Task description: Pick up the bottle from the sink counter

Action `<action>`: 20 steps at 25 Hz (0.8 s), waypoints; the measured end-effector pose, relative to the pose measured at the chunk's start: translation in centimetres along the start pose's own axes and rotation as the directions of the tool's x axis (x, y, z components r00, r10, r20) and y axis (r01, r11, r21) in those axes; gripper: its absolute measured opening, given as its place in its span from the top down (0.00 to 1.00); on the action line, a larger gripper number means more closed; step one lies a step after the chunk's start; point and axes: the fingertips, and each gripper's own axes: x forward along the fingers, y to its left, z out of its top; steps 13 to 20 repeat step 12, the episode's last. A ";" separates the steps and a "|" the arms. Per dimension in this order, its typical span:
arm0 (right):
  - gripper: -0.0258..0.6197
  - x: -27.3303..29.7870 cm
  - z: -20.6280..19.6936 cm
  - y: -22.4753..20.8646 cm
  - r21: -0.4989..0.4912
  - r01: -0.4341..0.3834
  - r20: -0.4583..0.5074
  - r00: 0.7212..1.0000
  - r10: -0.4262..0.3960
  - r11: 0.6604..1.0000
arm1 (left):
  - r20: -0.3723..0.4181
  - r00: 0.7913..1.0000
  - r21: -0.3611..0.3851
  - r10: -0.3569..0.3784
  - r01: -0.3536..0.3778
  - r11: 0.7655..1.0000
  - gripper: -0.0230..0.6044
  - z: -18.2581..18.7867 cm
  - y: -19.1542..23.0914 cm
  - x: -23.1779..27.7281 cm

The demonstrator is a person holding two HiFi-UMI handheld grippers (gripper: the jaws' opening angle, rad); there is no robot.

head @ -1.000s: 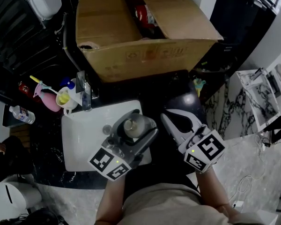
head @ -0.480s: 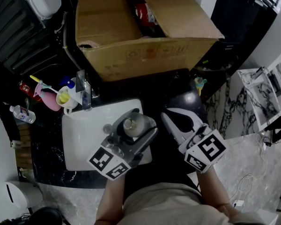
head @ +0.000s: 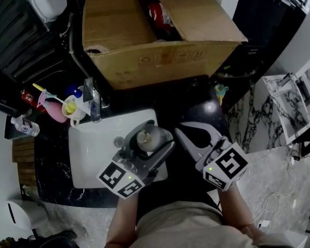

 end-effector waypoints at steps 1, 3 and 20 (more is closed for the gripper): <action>0.96 0.0 0.0 0.0 0.000 0.000 -0.006 1.000 0.000 1.000 | -0.001 1.000 0.000 0.000 0.000 1.000 0.41 0.0 0.0 0.0; 0.96 -0.1 0.0 -0.1 0.000 0.000 -0.011 1.000 0.000 1.000 | -0.003 1.000 -0.001 -0.001 0.001 1.000 0.41 0.0 0.0 0.1; 0.96 0.0 -1.1 -0.1 -0.004 -0.022 -0.056 0.998 0.022 1.000 | -0.011 1.000 -0.003 0.004 -0.004 1.000 0.41 -0.4 0.1 0.4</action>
